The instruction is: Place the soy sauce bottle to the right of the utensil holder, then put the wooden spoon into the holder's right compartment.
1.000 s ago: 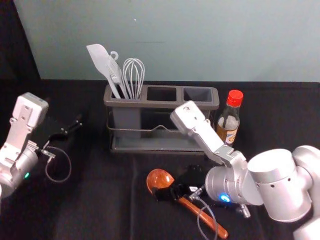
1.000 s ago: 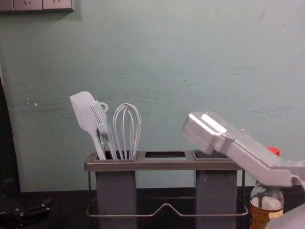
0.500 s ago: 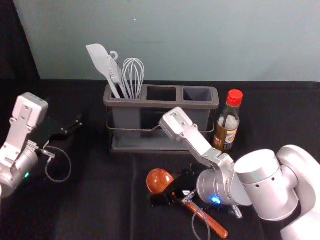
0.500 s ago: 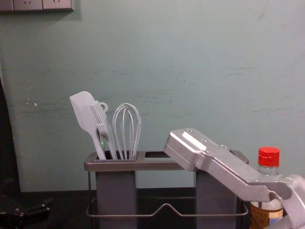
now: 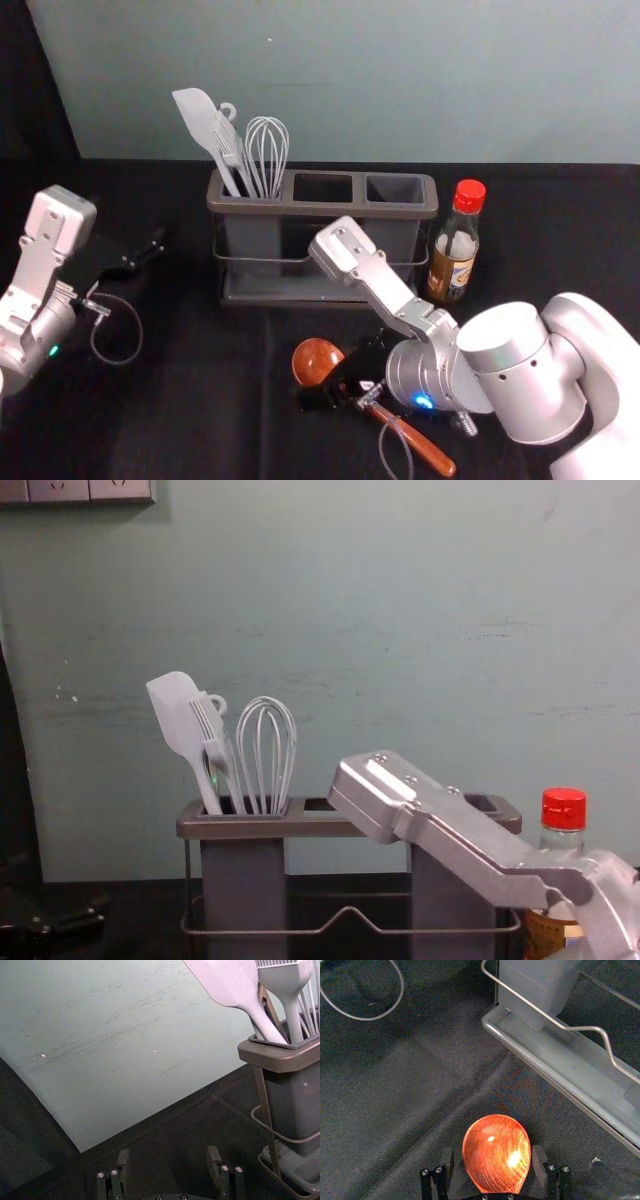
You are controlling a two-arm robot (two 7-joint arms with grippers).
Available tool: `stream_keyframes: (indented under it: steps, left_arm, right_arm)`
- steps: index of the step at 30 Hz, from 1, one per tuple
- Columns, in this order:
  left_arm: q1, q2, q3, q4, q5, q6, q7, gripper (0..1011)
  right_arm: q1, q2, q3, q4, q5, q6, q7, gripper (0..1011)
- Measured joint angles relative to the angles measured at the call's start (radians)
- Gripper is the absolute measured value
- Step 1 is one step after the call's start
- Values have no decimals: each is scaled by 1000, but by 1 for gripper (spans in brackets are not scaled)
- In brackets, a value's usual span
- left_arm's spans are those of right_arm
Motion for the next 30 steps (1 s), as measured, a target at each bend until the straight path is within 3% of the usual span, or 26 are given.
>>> stream_keyframes:
  steps: [25,30]
  left_arm:
    - [0,0,0,0,0,0,0,1000]
    - [0,0,0,0,0,0,0,1000]
  right_arm:
    - [-4,-28,-11,30,-75,-29,10,1002]
    - [-3,-30,-12,31,-89,-30,18,947]
